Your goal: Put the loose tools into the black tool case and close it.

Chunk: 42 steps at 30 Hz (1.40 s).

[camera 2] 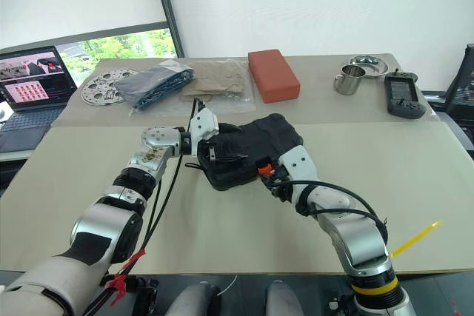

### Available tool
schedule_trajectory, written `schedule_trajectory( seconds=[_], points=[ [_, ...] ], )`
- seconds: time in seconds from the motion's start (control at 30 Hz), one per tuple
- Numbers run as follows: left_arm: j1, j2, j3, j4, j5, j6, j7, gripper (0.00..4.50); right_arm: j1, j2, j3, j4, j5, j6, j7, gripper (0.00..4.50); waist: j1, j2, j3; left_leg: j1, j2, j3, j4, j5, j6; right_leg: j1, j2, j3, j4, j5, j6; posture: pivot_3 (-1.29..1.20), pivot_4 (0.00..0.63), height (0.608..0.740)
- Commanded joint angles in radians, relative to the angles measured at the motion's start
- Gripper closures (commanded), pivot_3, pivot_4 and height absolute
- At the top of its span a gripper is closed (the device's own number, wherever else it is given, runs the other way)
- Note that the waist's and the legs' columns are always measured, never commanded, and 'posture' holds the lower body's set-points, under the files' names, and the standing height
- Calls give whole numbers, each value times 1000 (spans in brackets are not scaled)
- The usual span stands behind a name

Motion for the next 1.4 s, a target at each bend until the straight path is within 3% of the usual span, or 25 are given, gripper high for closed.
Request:
schedule_trajectory(
  seconds=[0.03,0.47,0.67,0.97,1.03,1.07,1.4],
  points=[
    [17,-1,-30,21,39,-1,2,0,-33,7,-2,-3,-14,-15,-7,3253,0,0,0,0,0,0,0,0,0,0,0,0,0,0,0,0,150,707],
    [38,-9,-39,14,40,-11,9,0,-54,80,19,44,-62,-83,-43,3253,-18,-1,-1,1,2,-2,0,0,0,0,3,0,2,0,0,0,150,707],
    [40,-13,-37,13,37,-11,16,0,-37,125,46,110,-134,-244,-81,3253,-29,-3,-2,2,2,-3,0,1,1,0,4,0,3,0,0,0,150,707],
    [45,-16,-39,13,36,-7,18,0,7,183,59,138,-164,-344,-81,3253,-30,-3,-2,1,5,-4,0,1,2,-1,7,1,4,0,0,0,150,707],
    [44,-14,-40,15,35,-6,18,0,15,182,48,144,-168,-353,-81,2250,-29,-3,-2,1,5,-4,-1,1,2,-1,8,1,4,0,0,0,150,707],
    [43,-13,-40,16,34,-6,18,0,17,177,43,147,-170,-355,-77,2105,-29,-3,-2,1,6,-4,0,1,2,-1,8,1,4,0,0,0,150,707],
    [29,-1,-28,51,35,-9,37,0,53,133,13,89,-145,-361,-23,2105,-28,-3,-2,1,9,-4,-1,1,2,-1,11,1,3,0,0,0,150,707]
  ],
)
